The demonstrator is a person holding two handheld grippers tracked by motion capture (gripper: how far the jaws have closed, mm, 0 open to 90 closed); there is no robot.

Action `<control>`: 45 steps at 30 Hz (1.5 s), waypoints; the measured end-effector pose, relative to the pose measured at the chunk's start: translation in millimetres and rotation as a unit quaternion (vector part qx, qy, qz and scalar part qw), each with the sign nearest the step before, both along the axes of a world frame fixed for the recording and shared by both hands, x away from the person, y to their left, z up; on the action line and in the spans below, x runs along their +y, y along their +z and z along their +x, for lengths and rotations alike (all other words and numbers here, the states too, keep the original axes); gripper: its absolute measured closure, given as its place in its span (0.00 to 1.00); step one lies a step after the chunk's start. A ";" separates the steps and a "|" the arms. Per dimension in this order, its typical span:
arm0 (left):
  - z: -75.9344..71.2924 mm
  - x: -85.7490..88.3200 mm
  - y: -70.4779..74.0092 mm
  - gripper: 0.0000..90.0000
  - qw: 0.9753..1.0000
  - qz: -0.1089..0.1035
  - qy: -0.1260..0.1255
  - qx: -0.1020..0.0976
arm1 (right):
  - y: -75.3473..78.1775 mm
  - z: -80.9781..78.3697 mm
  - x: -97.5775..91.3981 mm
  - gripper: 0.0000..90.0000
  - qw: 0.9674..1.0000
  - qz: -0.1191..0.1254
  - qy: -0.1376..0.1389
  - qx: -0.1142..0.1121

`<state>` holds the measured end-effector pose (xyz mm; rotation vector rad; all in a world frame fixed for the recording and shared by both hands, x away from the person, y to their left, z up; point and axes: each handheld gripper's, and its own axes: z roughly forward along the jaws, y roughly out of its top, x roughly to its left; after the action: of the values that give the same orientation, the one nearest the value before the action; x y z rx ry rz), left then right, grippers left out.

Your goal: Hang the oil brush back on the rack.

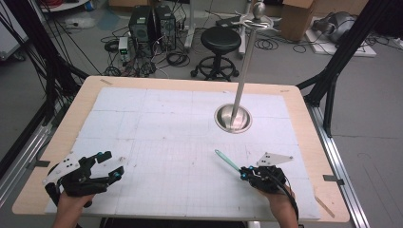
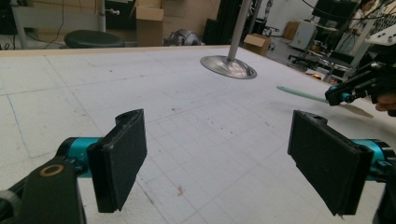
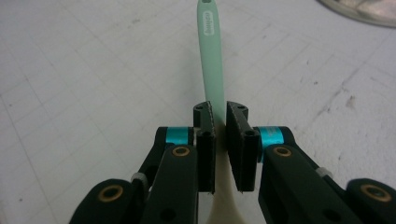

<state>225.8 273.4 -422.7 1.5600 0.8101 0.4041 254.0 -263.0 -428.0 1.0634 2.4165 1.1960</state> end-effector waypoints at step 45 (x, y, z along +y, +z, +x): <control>9.3 -73.4 65.8 0.29 0.993 -0.091 -0.065 0.033 | 55.9 -18.8 91.1 0.92 0.977 0.163 0.092 -0.099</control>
<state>235.1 200.1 -356.9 1.4522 0.7693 0.1808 235.2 -172.0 -372.2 0.7625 2.2521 1.7189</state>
